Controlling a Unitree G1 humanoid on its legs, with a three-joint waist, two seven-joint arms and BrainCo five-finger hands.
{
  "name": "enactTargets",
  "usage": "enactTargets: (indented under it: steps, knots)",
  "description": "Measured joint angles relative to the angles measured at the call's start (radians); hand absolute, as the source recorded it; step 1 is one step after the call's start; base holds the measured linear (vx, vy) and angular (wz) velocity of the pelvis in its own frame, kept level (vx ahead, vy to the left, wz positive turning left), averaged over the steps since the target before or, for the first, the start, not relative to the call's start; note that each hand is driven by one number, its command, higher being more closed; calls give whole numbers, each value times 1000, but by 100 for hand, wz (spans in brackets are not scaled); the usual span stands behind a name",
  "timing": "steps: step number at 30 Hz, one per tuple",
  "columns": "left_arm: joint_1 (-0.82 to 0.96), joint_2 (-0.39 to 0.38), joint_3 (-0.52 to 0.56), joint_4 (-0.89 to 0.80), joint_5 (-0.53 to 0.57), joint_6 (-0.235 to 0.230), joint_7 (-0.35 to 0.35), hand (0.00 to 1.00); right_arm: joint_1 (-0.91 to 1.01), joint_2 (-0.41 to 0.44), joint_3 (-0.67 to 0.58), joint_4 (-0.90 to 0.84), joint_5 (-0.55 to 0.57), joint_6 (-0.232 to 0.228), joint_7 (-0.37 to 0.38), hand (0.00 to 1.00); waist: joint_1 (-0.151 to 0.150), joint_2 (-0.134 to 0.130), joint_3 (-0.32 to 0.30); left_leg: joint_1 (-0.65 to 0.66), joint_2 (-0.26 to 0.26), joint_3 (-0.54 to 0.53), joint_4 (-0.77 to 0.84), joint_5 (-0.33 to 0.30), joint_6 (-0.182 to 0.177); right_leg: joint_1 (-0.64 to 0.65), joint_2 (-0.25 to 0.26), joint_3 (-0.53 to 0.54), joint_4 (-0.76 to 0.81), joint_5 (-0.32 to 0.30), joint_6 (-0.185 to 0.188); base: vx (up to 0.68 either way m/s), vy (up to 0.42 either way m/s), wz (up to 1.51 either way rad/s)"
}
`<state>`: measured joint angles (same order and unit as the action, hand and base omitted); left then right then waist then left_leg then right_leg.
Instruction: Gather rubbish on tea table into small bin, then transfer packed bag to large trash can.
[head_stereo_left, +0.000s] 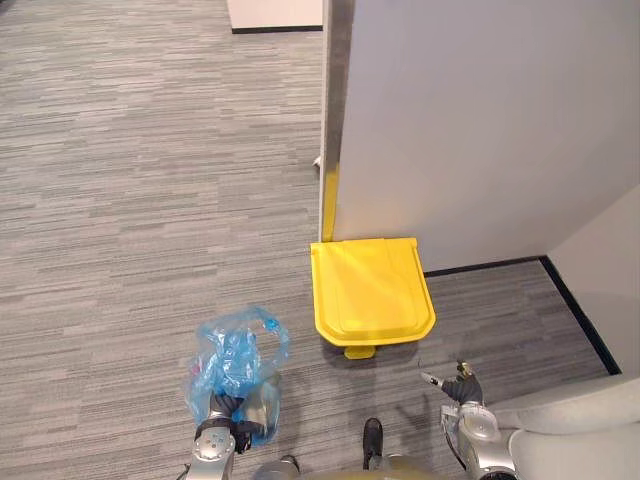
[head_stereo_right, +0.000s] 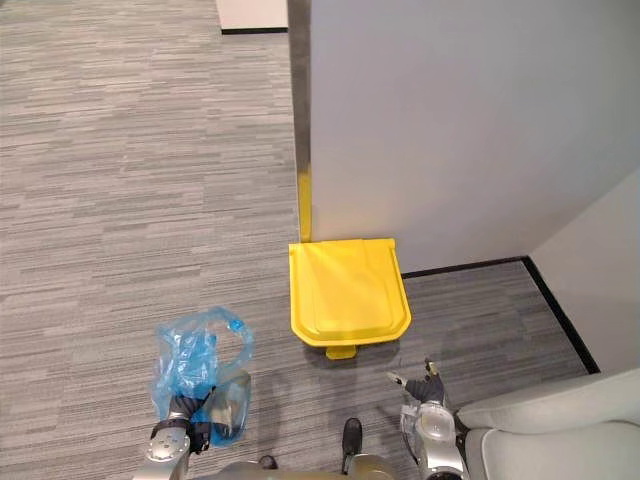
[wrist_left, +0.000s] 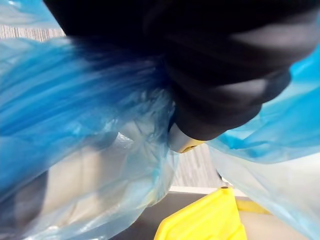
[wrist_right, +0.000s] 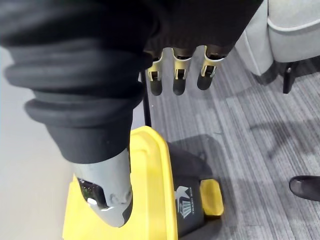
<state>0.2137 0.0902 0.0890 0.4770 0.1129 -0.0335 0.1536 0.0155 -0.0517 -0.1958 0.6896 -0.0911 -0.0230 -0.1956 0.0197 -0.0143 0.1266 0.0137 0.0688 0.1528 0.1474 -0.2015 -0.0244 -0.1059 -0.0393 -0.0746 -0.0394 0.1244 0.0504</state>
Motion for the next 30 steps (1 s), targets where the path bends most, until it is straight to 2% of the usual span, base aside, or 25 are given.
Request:
enactTargets:
  steps: [3,5,6,8,9,11,12,14,15,17,19,22,23,26,30]
  knots:
    - [-3,-1,-3,-30,-4,1,0,100,-21,-3,6,-7,0,3,-4,0,-2,2,48,-9,5,12,87,-49,18,-94,-23,18,239,-88,8,-82,85,-19]
    - [-13,-5,-11,-53,-6,2,1,100,-17,-4,0,-27,0,5,-11,0,-5,12,92,16,5,5,129,-98,49,-187,-42,4,473,-135,38,-138,74,-9]
    - [-23,-3,-21,-57,-10,2,2,100,8,-1,-1,-50,0,6,-19,0,-7,22,115,25,-3,-2,165,-120,59,-237,-53,-13,554,-204,33,-86,51,13]
    - [-38,6,-30,-56,-14,4,4,100,35,4,-3,-62,1,13,-22,0,-7,10,127,34,-14,-11,213,-153,68,-271,-74,-40,470,-209,33,-43,29,32]
    - [-51,23,-41,-56,-14,4,4,100,44,7,-4,-71,1,20,-24,0,-9,-9,130,31,-27,-18,239,-167,68,-270,-90,-70,346,-194,50,13,-30,41]
    - [-70,32,-48,-56,-14,4,5,100,42,4,-9,-84,1,29,-29,0,-5,-33,139,32,-51,-34,295,-204,51,-265,-103,-109,249,-187,45,103,-92,44]
    - [-83,19,-51,-53,-14,4,7,100,34,-5,-22,-90,0,30,-34,0,-7,-22,145,32,-40,-58,330,-232,40,-248,-101,-110,252,-127,35,174,-95,35]
    - [-88,8,-63,-56,-14,-1,7,100,31,-6,-36,-107,-1,31,-41,0,-3,3,150,38,-24,-67,310,-236,35,-248,-84,-115,250,-102,35,217,-77,16]
    - [-90,8,-63,-56,-14,-1,7,100,29,-4,-37,-119,-1,31,-40,0,-3,5,152,41,-19,-67,299,-233,31,-249,-78,-113,249,-97,29,287,-101,-4]
    - [-88,8,-62,-55,-13,-1,7,100,39,6,-43,-171,-1,30,-41,0,4,4,154,93,-4,-67,249,-225,18,-253,-53,-87,308,-113,35,253,-92,-5]
    - [-101,10,-66,-56,-12,-1,5,100,66,12,-67,-214,0,29,-40,0,8,0,152,106,2,-81,252,-226,19,-276,-48,-66,397,-159,26,195,-83,22]
    - [-123,7,-80,-56,-10,-1,2,100,103,28,-103,-222,1,31,-37,0,4,-2,153,107,7,-119,256,-237,12,-292,-47,-64,466,-158,20,145,-75,38]
    - [-119,2,-79,-56,-10,-1,2,100,112,38,-104,-222,2,32,-36,0,2,1,152,110,19,-122,257,-240,6,-293,-44,-73,483,-175,-3,153,-47,23]
    - [-104,-8,-79,-56,-9,1,2,100,123,65,-102,-223,3,33,-27,0,0,3,151,119,38,-121,261,-239,4,-294,-34,-83,509,-193,-28,185,-25,0]
    - [-93,-24,-76,-57,-3,4,1,100,110,73,-99,-236,3,32,-19,0,1,3,150,120,46,-112,250,-210,-42,-296,-25,-85,506,-204,-43,128,-14,-6]
